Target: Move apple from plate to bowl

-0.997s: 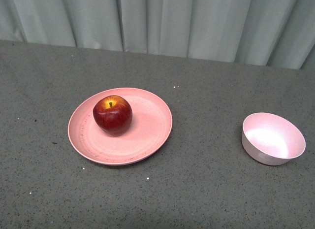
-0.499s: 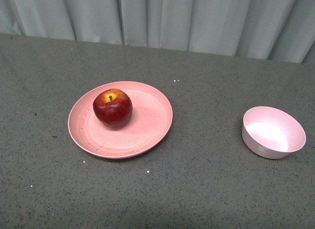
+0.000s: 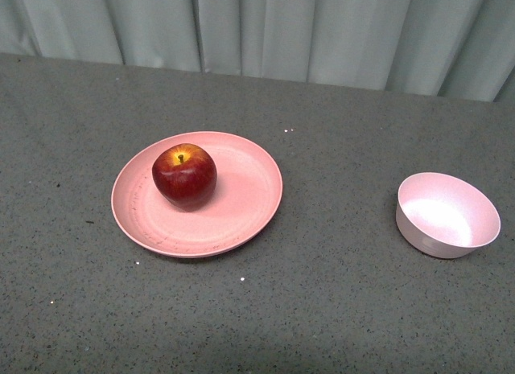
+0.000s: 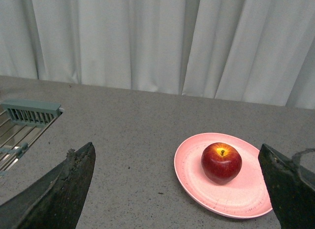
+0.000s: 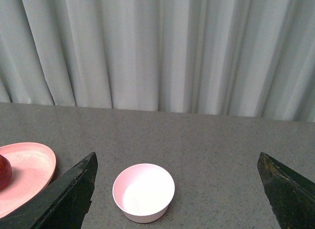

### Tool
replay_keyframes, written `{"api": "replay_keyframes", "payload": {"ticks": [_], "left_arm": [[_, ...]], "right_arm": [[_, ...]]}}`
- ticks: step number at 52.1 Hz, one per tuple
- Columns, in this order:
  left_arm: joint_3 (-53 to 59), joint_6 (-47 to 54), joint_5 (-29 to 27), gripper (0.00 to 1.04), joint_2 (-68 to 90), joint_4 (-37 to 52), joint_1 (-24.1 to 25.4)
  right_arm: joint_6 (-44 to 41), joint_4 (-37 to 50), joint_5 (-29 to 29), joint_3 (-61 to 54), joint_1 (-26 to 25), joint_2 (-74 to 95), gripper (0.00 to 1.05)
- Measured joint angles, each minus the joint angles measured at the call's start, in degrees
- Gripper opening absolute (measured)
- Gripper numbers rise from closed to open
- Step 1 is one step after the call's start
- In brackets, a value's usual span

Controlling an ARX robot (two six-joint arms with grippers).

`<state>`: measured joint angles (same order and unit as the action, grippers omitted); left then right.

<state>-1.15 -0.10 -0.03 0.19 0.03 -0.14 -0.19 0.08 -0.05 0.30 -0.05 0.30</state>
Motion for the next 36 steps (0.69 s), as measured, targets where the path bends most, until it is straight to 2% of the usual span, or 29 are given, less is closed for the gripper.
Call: {"api": "replay_keyframes", "payload": {"ticks": [36], "left_arm": [[0.0, 0.0, 0.0, 0.98, 0.0, 0.0, 0.0]], "right_arm": [[0.0, 0.0, 0.0, 0.0, 0.0, 0.0, 0.95]]}}
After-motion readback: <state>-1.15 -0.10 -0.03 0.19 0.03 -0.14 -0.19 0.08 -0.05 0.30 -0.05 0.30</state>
